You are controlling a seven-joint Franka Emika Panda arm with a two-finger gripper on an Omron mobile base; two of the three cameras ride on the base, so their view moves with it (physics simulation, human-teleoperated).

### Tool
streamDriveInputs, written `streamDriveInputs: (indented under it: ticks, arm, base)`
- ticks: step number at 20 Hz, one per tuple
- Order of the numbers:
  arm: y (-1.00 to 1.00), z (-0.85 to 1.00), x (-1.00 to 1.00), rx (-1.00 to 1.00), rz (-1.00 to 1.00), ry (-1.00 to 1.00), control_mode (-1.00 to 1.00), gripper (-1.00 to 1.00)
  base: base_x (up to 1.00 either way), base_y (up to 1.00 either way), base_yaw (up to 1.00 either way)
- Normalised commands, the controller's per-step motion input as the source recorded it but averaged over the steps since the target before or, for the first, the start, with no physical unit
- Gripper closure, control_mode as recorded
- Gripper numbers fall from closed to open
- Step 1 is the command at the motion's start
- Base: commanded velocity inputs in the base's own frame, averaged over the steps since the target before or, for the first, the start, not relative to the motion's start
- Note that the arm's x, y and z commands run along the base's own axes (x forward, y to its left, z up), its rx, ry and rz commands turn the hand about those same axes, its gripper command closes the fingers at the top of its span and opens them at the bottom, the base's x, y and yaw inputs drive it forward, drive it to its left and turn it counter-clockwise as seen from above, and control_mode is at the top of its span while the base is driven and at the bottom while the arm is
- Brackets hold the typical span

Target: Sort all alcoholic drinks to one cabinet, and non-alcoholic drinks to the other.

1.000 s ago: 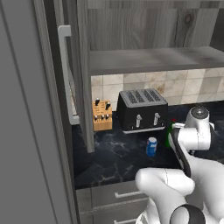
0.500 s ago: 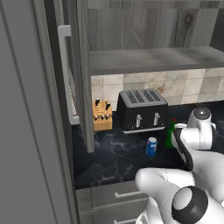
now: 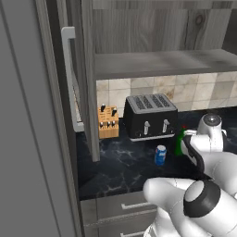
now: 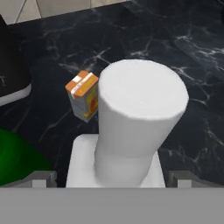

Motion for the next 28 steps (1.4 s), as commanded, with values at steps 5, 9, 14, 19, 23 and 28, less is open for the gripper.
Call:
streamDriveInputs:
  ticks: [5, 9, 14, 19, 23, 28]
  arm:
    - [-0.01, -0.09, 0.06, 0.0, 0.0, 0.0, -1.0, 1.0]
    - [0.0, 0.0, 0.0, 0.0, 0.0, 0.0, -1.0, 1.0]
    - [0.0, 0.06, -0.06, 0.0, 0.01, -0.01, -1.0, 1.0]
    - [0.0, 0.75, -0.29, 0.0, 0.11, -0.04, -1.0, 1.0]
    - [0.14, 1.0, -0.01, -0.07, 0.12, 0.0, -1.0, 1.0]
    - [0.01, 1.0, -0.28, 0.0, 0.18, -0.03, -1.0, 1.0]
  base:
    - [0.0, 0.0, 0.0]
    - [0.0, 0.0, 0.0]
    - [0.0, 0.0, 0.0]
    - [0.0, 0.0, 0.0]
    - [0.0, 0.0, 0.0]
    - [0.0, 0.0, 0.0]
